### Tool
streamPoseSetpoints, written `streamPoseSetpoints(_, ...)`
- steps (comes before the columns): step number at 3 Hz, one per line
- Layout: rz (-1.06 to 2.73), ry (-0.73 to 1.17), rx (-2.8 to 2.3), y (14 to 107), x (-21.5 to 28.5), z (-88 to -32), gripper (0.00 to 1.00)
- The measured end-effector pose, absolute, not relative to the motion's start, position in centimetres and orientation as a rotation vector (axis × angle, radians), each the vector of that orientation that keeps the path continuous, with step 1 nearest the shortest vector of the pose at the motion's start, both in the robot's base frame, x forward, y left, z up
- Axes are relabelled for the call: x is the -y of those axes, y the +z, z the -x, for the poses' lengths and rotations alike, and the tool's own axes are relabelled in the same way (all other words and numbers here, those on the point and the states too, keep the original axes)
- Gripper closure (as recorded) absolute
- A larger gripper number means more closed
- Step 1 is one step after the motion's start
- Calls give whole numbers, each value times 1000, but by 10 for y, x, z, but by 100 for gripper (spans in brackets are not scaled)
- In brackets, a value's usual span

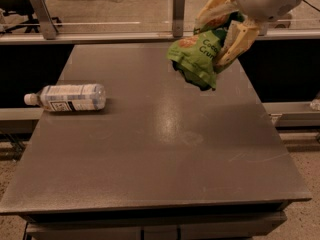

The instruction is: Move green rice chip bag near blue plastic bottle

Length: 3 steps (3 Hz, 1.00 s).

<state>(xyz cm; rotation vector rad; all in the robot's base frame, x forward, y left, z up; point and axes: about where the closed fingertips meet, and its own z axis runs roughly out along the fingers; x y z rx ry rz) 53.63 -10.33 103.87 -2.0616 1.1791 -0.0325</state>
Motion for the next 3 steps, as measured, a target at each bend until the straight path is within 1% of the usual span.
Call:
streamPoseSetpoints(1,2045,11,-1103,1041,89,-549,100)
streamPoseSetpoints(2,2006,51,-927,1051,41,-590,100)
streamPoseSetpoints(3,1961,48,-776,1068,-15,-627,100)
